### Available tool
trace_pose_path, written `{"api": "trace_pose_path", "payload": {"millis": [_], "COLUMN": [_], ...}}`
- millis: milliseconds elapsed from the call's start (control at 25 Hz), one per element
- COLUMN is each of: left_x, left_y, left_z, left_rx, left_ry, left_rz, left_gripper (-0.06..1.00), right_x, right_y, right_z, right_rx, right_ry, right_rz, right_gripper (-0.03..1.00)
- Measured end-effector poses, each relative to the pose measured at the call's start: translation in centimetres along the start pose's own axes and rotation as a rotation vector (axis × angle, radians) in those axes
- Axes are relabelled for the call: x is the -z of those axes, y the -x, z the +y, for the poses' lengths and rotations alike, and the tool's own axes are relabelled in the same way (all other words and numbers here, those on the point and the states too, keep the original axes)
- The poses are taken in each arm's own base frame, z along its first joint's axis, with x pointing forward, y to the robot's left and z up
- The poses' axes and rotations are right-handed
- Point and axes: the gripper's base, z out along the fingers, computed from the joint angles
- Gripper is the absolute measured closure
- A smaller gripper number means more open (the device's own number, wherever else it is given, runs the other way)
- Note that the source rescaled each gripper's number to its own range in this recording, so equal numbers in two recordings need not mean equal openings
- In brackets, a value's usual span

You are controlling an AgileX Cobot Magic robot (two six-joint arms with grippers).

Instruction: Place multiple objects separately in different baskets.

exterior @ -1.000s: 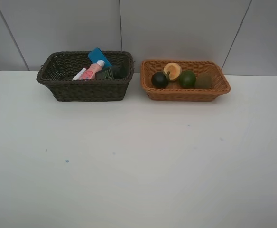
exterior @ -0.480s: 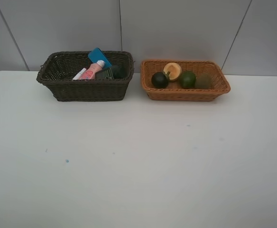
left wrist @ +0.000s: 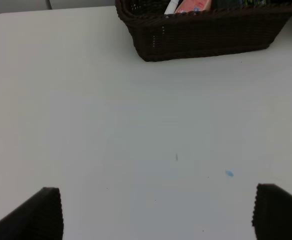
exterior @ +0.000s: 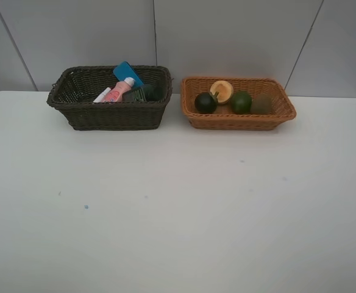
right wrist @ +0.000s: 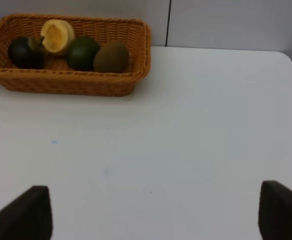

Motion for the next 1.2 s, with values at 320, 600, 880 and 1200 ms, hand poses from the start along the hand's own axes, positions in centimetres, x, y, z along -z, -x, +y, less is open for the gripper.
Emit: {"api": "trace_pose_path", "payload": {"millis": [320,600,880,1200], "left_x": [0.00,0.00,0.00,0.00], "left_y": [0.00,0.00,0.00,0.00], "left_z": [0.00,0.00,0.00,0.00], "left_rx": [0.000,0.000,0.000,0.000], "left_ry": [0.000,0.000,0.000,0.000], "left_rz": [0.000,0.000,0.000,0.000], "left_gripper": [-0.05,-0.05,-0.05,-0.06], "right_x": [0.00,0.00,0.00,0.00], "right_y": [0.00,0.00,0.00,0.00], "right_z": [0.00,0.00,0.00,0.00], "right_rx": [0.000,0.000,-0.001,-0.001], "right_ry": [0.000,0.000,0.000,0.000], "right_rz": [0.000,0.000,0.000,0.000], "right_gripper": [-0.03,-0.03,-0.03,-0.03]}}
